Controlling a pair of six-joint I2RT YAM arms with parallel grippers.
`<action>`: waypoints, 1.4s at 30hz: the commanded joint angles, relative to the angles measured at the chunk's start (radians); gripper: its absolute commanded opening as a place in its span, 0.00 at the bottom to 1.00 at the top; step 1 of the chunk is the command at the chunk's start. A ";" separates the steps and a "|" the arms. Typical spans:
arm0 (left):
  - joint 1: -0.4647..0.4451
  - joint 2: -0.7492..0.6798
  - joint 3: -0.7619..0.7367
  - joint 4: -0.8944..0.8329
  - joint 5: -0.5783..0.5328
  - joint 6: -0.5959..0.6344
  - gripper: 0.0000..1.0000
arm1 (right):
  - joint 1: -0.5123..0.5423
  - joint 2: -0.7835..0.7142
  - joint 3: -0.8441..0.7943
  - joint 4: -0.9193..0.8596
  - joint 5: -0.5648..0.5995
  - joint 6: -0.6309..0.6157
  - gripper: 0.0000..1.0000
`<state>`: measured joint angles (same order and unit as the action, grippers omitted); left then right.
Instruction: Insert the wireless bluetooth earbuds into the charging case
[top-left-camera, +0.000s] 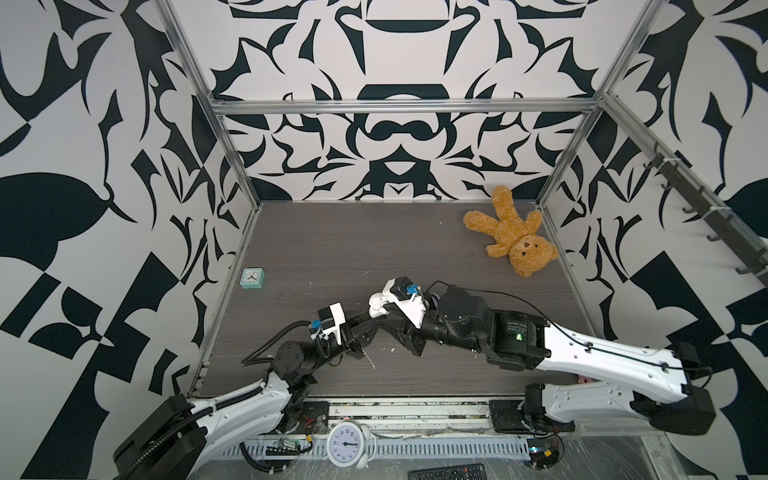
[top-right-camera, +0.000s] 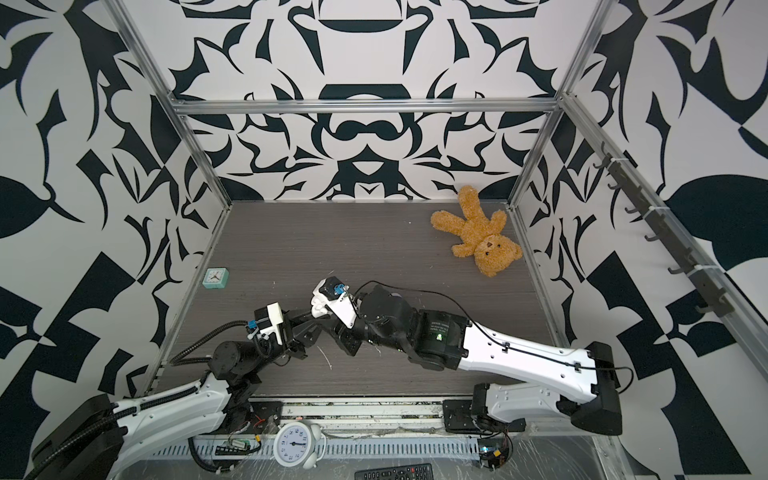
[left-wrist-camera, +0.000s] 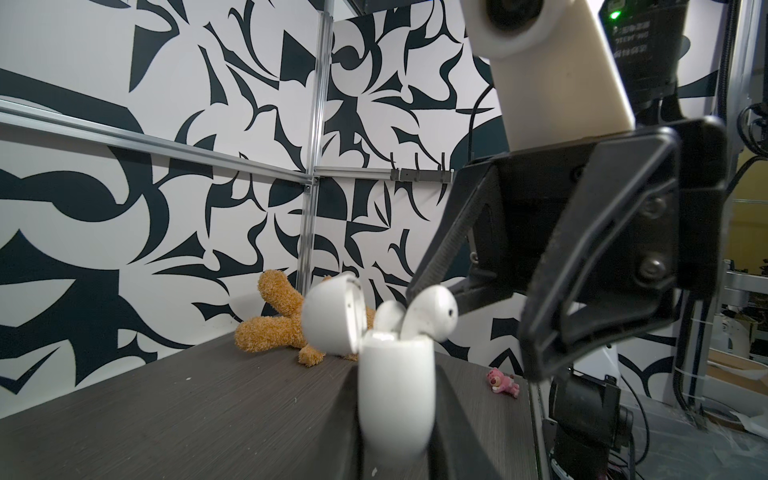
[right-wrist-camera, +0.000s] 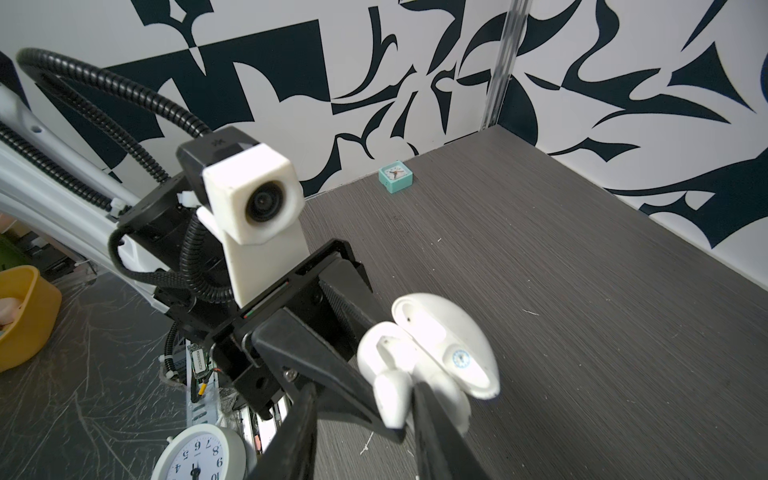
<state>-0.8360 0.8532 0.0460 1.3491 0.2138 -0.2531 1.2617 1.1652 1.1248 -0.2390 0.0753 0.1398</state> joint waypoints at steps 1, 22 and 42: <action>0.002 -0.004 0.038 0.076 -0.003 0.003 0.00 | 0.007 -0.016 -0.001 -0.030 0.016 0.014 0.40; 0.002 -0.009 0.038 0.076 0.001 0.002 0.00 | 0.008 -0.025 0.003 -0.056 0.072 0.006 0.41; 0.002 0.003 0.036 0.076 -0.012 0.010 0.00 | 0.017 -0.025 0.026 -0.063 0.006 0.023 0.39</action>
<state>-0.8360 0.8585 0.0486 1.3506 0.2070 -0.2459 1.2678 1.1545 1.1248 -0.2771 0.1017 0.1513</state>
